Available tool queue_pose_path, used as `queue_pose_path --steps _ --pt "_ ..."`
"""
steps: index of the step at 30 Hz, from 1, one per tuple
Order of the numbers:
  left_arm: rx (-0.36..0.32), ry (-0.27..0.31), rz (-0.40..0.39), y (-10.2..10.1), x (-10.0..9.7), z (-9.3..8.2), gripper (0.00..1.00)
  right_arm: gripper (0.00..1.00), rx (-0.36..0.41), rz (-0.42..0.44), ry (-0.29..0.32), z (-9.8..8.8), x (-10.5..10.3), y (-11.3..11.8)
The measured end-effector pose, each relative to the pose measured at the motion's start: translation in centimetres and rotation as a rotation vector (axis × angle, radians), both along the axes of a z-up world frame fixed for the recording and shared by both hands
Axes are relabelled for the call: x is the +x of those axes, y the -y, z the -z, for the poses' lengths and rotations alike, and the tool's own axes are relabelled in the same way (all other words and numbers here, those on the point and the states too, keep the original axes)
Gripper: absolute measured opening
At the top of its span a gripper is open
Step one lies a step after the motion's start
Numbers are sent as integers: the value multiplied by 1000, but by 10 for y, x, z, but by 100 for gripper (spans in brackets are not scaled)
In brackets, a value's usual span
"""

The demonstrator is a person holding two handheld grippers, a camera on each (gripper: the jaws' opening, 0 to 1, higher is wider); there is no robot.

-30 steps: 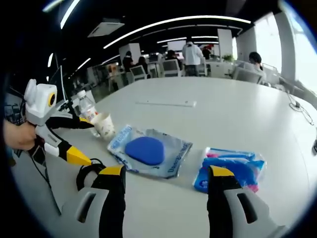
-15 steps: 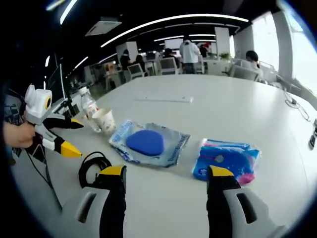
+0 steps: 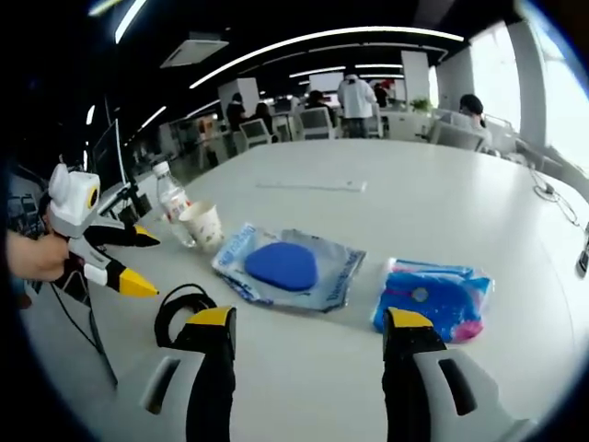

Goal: Arrange the tabletop items into an orderly group along one side of the table until the central work area is clear of visible clutter.

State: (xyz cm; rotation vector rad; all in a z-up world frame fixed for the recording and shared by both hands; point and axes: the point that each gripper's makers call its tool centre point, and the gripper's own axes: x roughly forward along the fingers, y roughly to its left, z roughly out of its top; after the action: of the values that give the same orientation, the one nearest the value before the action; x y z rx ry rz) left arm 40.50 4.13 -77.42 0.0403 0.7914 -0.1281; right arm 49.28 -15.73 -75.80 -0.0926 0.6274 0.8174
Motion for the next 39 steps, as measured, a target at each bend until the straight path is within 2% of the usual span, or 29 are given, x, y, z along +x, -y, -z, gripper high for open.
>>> queue_pose_path --steps 10,24,29,39 --pt "-31 -65 -21 10 -22 26 69 59 -8 -116 -59 20 -36 -39" --pt "-95 -102 -88 14 -34 45 60 53 -5 -247 -125 33 -62 -88" --pt "-127 -101 -117 18 -33 49 57 49 -27 -278 -152 42 -70 -98" --pt "-164 -110 -141 21 -33 55 40 41 -57 -295 -193 57 -77 -106"
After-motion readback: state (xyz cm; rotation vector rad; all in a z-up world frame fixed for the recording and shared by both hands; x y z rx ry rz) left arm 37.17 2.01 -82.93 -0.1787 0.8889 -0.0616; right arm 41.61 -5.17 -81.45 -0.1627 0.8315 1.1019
